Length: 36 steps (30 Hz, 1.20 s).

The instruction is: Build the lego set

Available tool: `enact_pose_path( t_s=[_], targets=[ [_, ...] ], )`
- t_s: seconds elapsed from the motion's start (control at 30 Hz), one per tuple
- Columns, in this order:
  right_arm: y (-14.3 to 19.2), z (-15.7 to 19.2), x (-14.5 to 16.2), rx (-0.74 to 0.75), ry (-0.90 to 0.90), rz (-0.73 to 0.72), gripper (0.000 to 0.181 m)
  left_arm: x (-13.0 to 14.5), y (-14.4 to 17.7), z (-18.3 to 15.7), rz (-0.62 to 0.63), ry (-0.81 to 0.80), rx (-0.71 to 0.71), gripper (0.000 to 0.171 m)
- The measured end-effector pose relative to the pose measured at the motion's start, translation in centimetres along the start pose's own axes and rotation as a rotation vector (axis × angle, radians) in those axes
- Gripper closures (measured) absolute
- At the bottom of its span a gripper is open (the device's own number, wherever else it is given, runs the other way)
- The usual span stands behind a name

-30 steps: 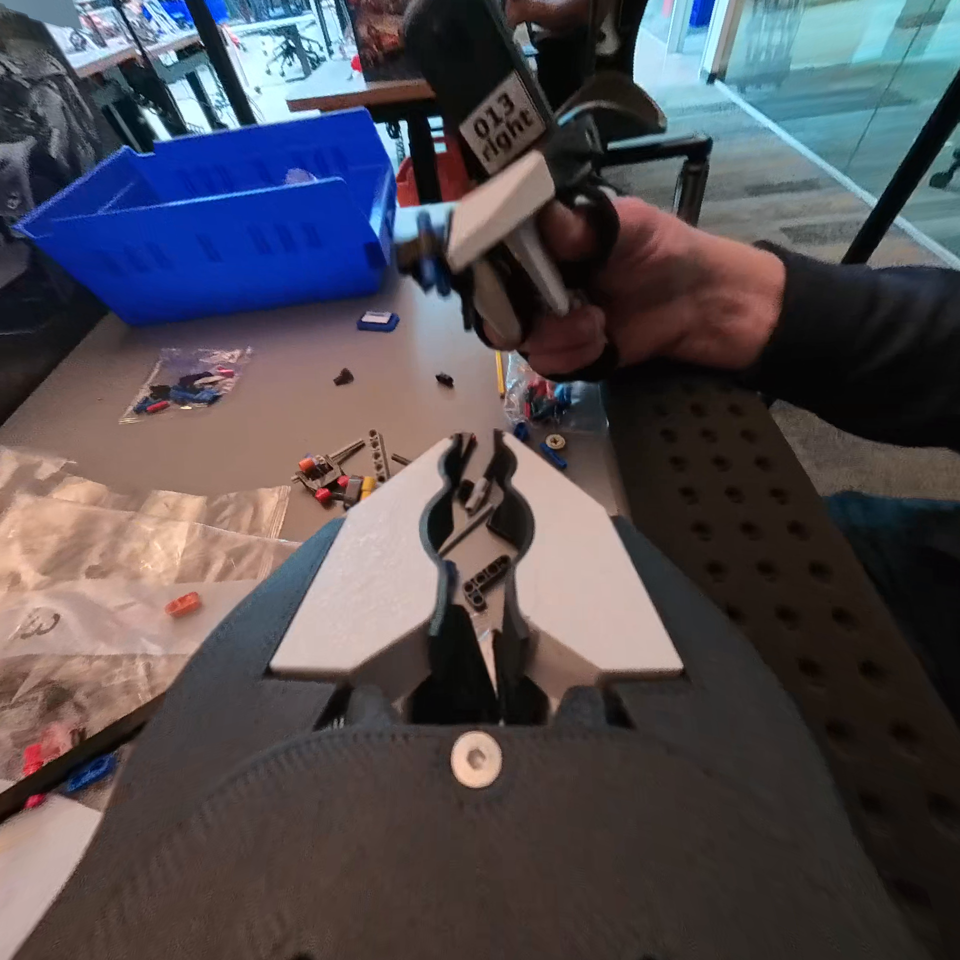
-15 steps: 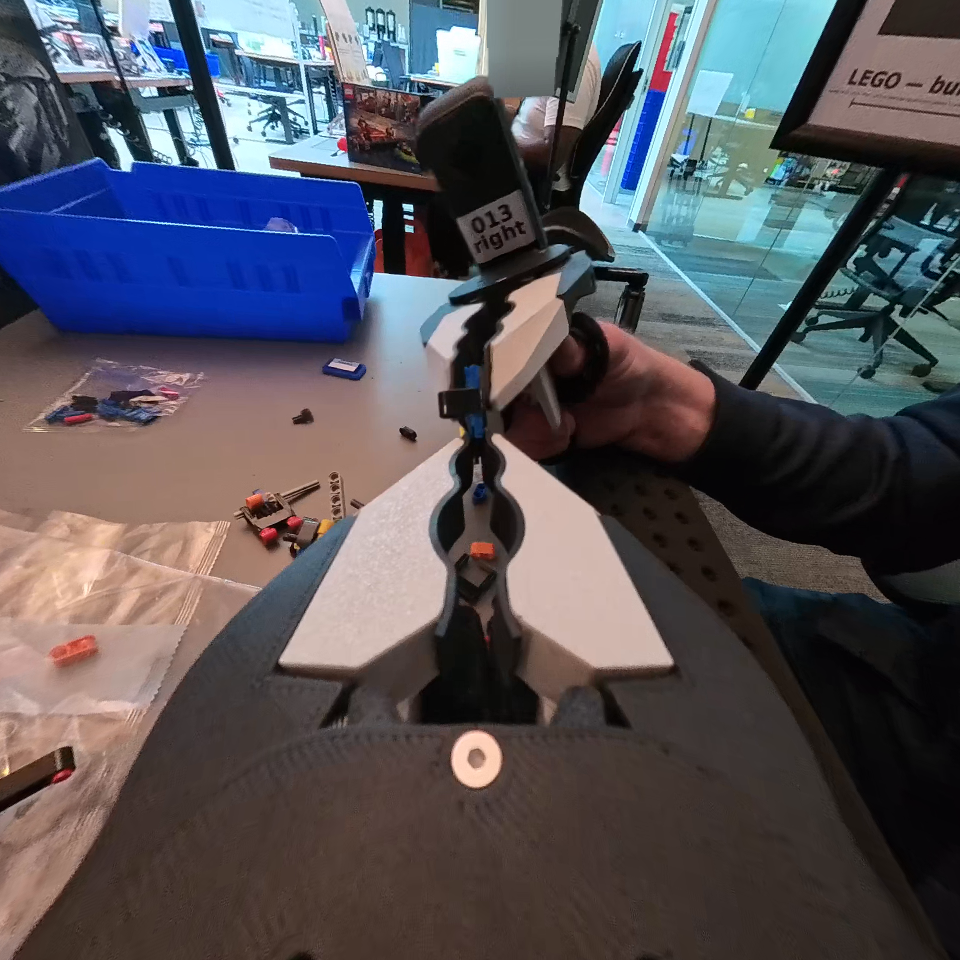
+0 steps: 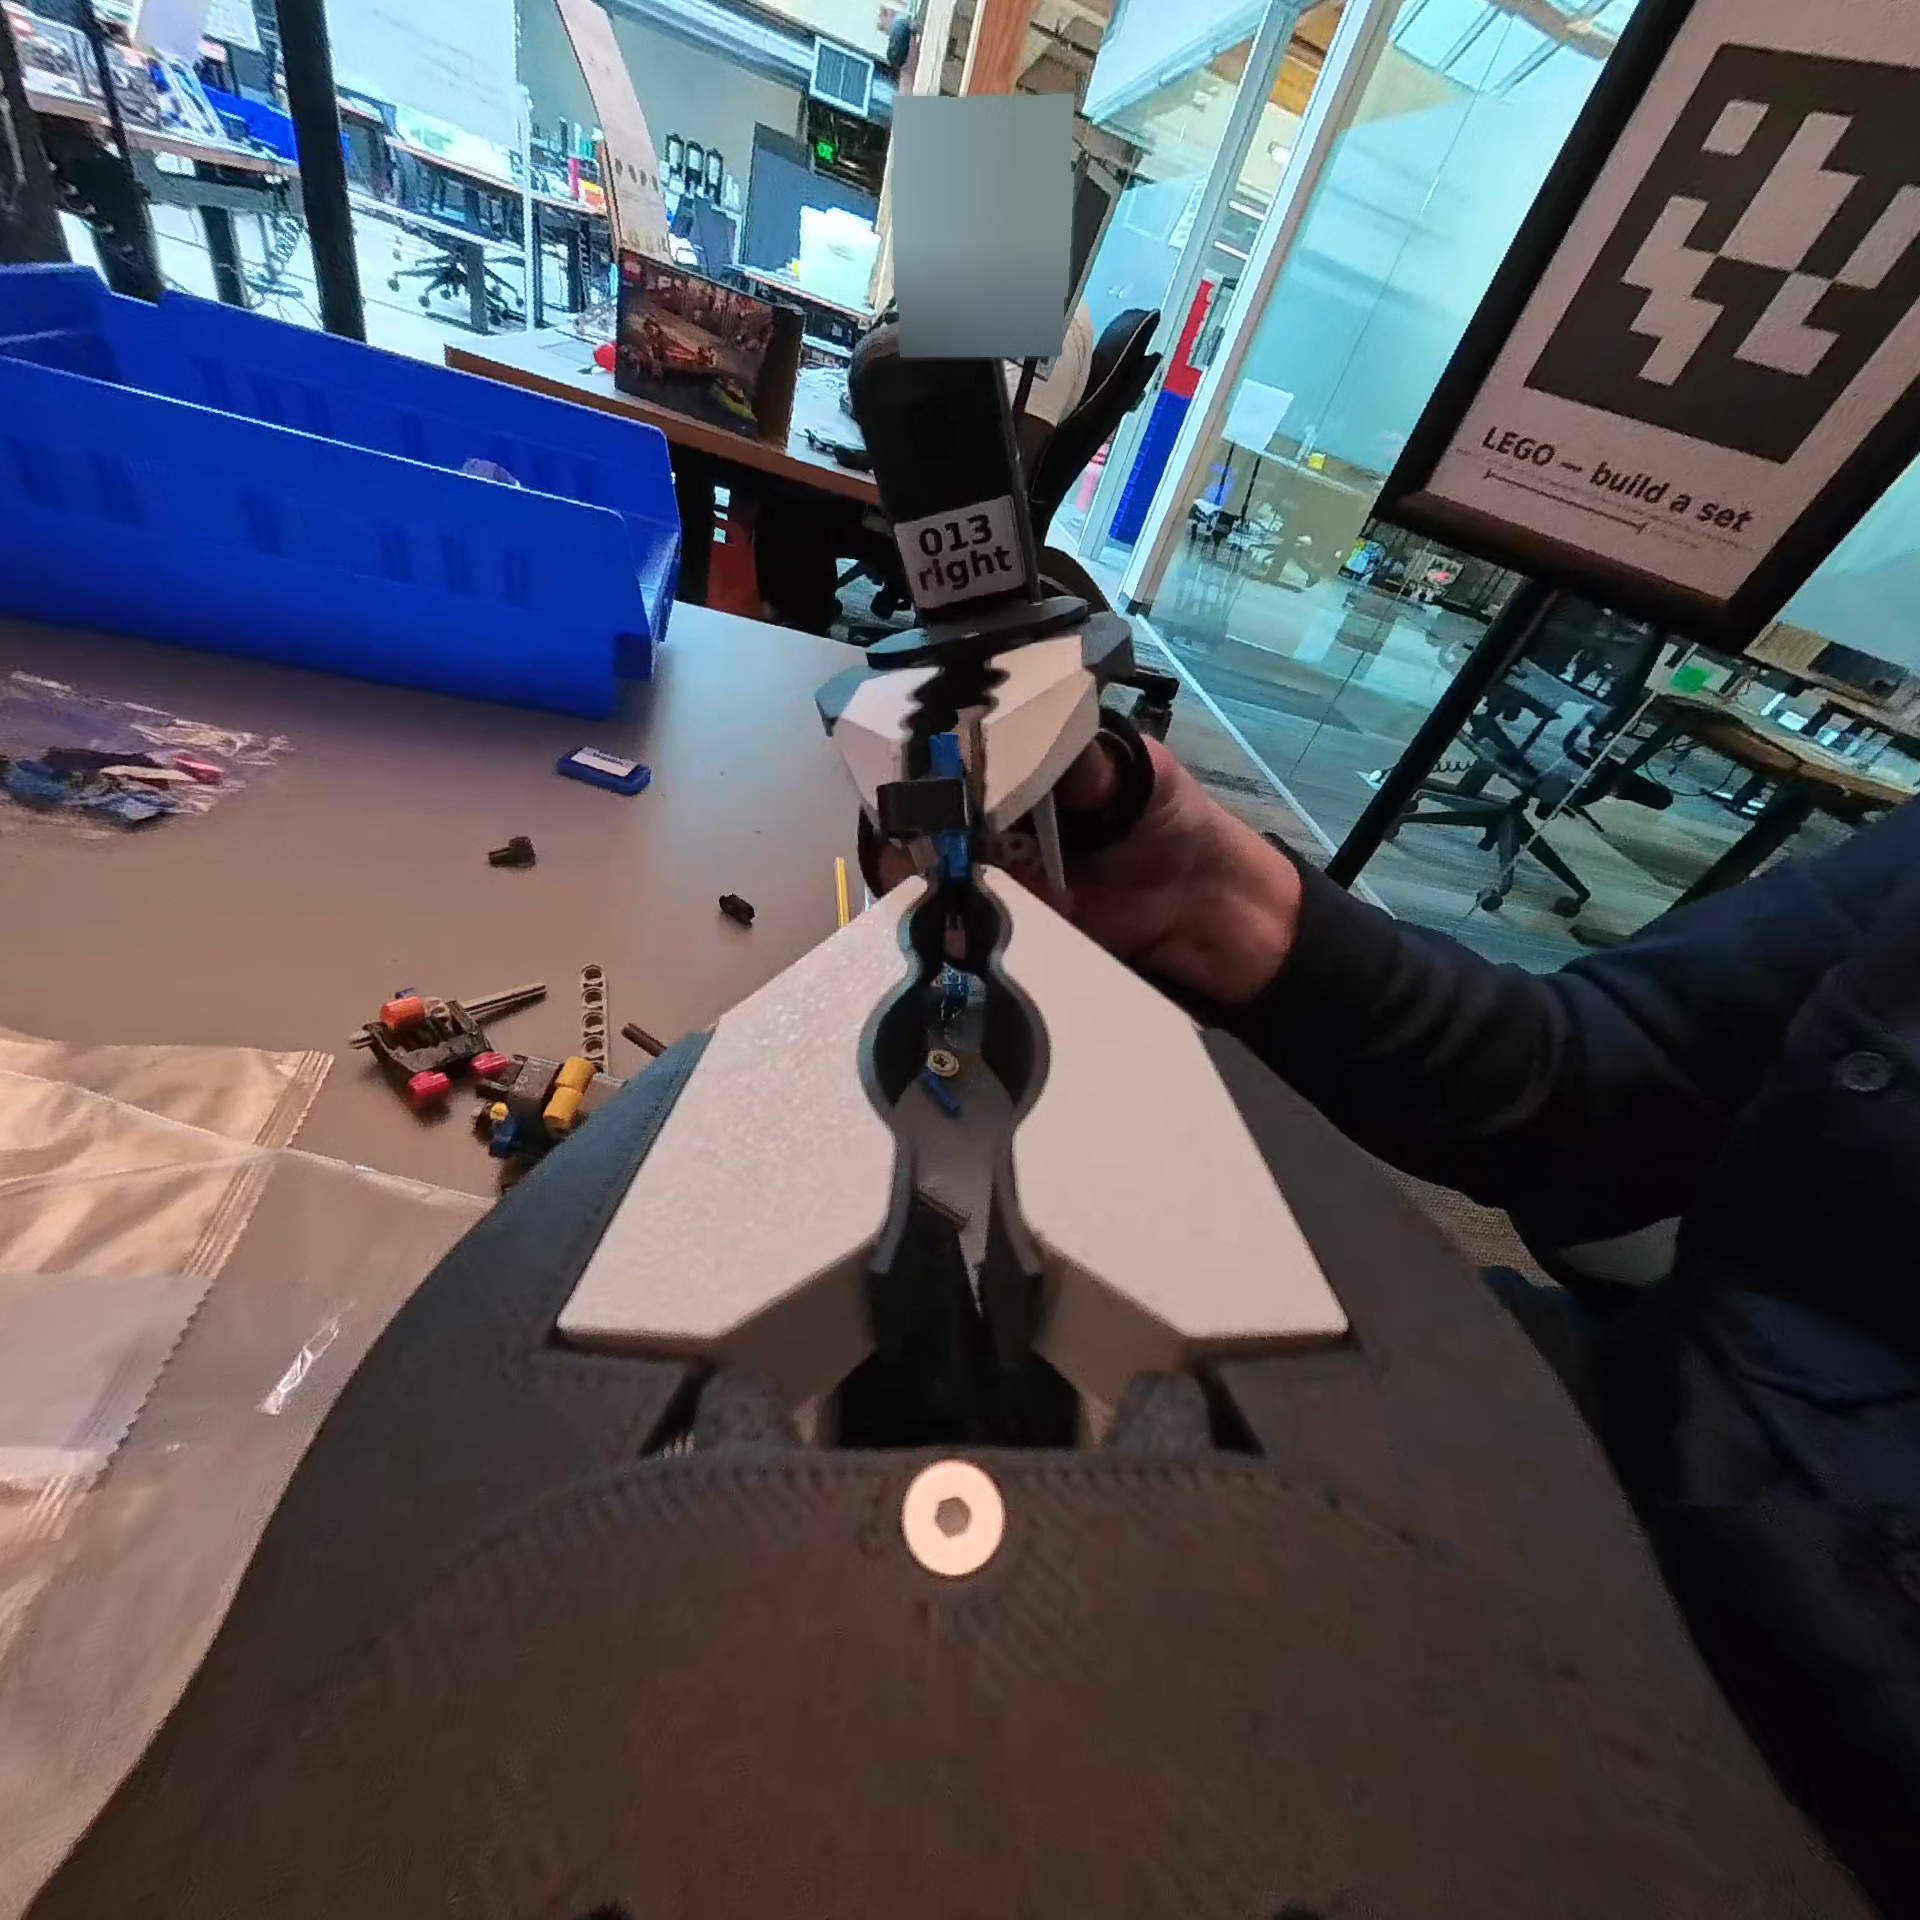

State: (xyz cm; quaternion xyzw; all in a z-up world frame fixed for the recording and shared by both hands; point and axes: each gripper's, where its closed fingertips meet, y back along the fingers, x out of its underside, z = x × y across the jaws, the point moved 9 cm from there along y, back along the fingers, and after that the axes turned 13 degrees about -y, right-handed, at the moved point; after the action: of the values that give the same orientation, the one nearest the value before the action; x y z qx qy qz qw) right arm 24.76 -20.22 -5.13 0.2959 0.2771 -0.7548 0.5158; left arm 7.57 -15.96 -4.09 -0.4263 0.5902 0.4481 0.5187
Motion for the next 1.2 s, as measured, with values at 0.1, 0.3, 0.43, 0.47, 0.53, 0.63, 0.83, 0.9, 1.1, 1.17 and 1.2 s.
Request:
enact_pose_path(
  t_s=[0.1,0.3,0.43,0.47,0.53,0.63,0.83,0.9,1.1,1.17,1.2],
  targets=[
    [-0.4,0.1,0.3,0.009,0.014,0.034,0.176,0.0,0.0,0.0,-0.017,0.012,0.01,0.169],
    [-0.3,0.4,0.2,0.039,0.057,0.034,0.177,0.0,-0.1,-0.1,-0.026,-0.009,0.017,0.163],
    [-0.2,0.3,0.1,0.02,0.037,0.017,0.177,0.1,-0.5,-0.2,-0.002,-0.05,-0.006,0.153],
    [-0.2,0.4,0.1,0.024,0.047,0.012,0.177,0.2,-0.7,-0.2,0.013,-0.054,-0.009,0.152],
    [-0.1,0.5,0.0,-0.003,0.042,-0.006,0.177,0.5,-0.9,-0.2,0.058,-0.061,-0.015,0.151],
    [-0.5,0.5,0.3,0.013,0.054,0.032,0.177,0.1,-0.9,-0.4,0.034,-0.099,-0.037,0.157],
    [-0.7,0.6,0.4,0.005,0.062,0.037,0.177,0.2,-1.0,-0.7,0.048,-0.107,-0.008,0.168],
    [-0.7,0.7,0.3,0.023,0.079,0.045,0.177,0.2,-0.9,-0.8,0.061,-0.117,-0.014,0.168],
    [-0.6,1.2,0.2,0.028,0.099,0.016,0.178,-0.4,-1.0,-1.2,0.076,-0.168,-0.04,0.168],
    [-0.5,1.1,0.2,0.021,0.081,0.006,0.178,-0.4,-1.0,-1.3,0.093,-0.194,-0.054,0.168],
    [-0.5,1.1,0.2,0.027,0.087,-0.003,0.178,-0.6,-0.9,-1.3,0.094,-0.205,-0.062,0.168]
  ],
)
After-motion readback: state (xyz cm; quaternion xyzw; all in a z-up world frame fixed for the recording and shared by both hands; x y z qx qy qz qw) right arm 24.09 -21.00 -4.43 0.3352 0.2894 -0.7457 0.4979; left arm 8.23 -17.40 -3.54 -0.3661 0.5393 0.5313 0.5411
